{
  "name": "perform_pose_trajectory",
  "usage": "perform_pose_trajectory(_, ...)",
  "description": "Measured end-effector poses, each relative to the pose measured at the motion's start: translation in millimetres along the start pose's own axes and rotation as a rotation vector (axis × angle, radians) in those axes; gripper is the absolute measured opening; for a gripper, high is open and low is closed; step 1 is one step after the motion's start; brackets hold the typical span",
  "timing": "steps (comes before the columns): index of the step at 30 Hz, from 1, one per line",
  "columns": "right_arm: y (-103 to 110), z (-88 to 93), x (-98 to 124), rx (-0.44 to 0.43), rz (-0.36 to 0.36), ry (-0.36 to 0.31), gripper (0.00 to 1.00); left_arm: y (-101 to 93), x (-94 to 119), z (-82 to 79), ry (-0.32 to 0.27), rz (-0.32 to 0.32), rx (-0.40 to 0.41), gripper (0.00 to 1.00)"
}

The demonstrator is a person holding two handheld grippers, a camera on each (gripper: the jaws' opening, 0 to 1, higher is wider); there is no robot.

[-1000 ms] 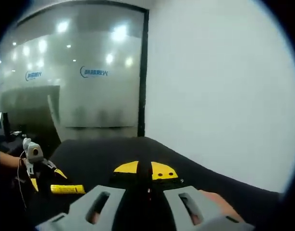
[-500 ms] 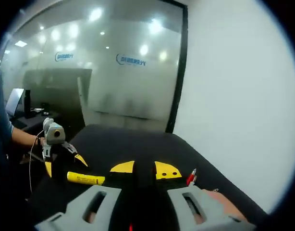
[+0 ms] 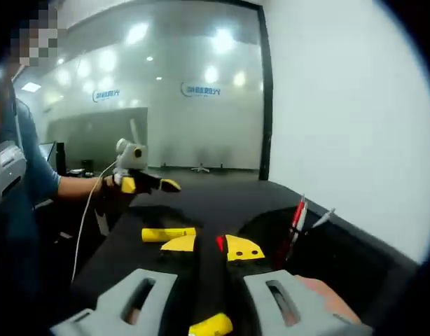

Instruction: Pick up pens and glue sticks and place them into the holder.

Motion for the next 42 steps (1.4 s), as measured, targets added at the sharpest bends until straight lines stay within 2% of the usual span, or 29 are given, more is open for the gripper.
perform_pose_trajectory(3, 4, 3.1, 3, -0.008, 0.023, 0.007, 0.11, 7.8, -18, -9.0, 0.032, 0.012, -0.012, 0.52)
perform_pose_trajectory(8, 8, 3.1, 4, 0.012, 0.012, 0.021, 0.11, 31.4, -47, -5.9, 0.225, -0.02, -0.108, 0.44)
perform_pose_trajectory(11, 7, 1.7, 6, 0.011, 0.011, 0.013, 0.11, 39.4, -61, -4.1, 0.317, -0.022, -0.138, 0.37)
perform_pose_trajectory(13, 6, 1.2, 7, 0.009, 0.013, 0.008, 0.11, 42.1, -71, -3.0, 0.361, -0.016, -0.155, 0.37)
perform_pose_trajectory(16, 5, 0.6, 9, 0.004, 0.017, 0.0, 0.11, 45.4, -85, 4.4, 0.447, -0.019, -0.188, 0.37)
perform_pose_trajectory(19, 4, 1.1, 11, 0.0, 0.021, -0.002, 0.11, 52.3, -96, 16.6, 0.559, -0.042, -0.245, 0.37)
perform_pose_trajectory(21, 3, 0.8, 12, -0.007, 0.023, -0.008, 0.11, 56.1, -103, 22.0, 0.602, -0.054, -0.274, 0.36)
perform_pose_trajectory(23, 4, 0.2, 12, -0.011, 0.019, -0.014, 0.11, 56.8, -110, 23.6, 0.612, -0.04, -0.251, 0.34)
perform_pose_trajectory(26, 5, 1.0, 10, -0.015, 0.012, -0.014, 0.11, 63.5, -115, 29.2, 0.674, -0.057, -0.29, 0.32)
perform_pose_trajectory(28, 6, 2.2, 9, -0.013, 0.007, -0.009, 0.11, 65.5, -119, 32.8, 0.69, -0.052, -0.279, 0.3)
perform_pose_trajectory(31, 7, 4.8, 8, -0.013, 0.003, 0.003, 0.11, 72.6, -122, 39.7, 0.744, -0.069, -0.307, 0.3)
perform_pose_trajectory(37, 7, 3.3, 9, -0.013, 0.003, -0.003, 0.11, 79.4, -127, 45.3, 0.789, -0.068, -0.32, 0.27)
perform_pose_trajectory(41, 5, 1.9, 11, -0.015, 0.009, -0.011, 0.11, 72.8, -129, 54.4, 0.819, -0.059, -0.321, 0.27)
perform_pose_trajectory(42, 5, 1.6, 12, -0.017, 0.011, -0.014, 0.11, 63.1, -128, 61.2, 0.824, -0.058, -0.327, 0.26)
Point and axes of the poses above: the point that each gripper's makers call its tool centre point, and the gripper's own axes: x roughly backward along the fingers, y roughly to its left, z roughly out of its underside, the point moved 4 cm from there along x, roughly backward along the fingers, and after that the axes turned 15 degrees about x, right-handed, at the moved point
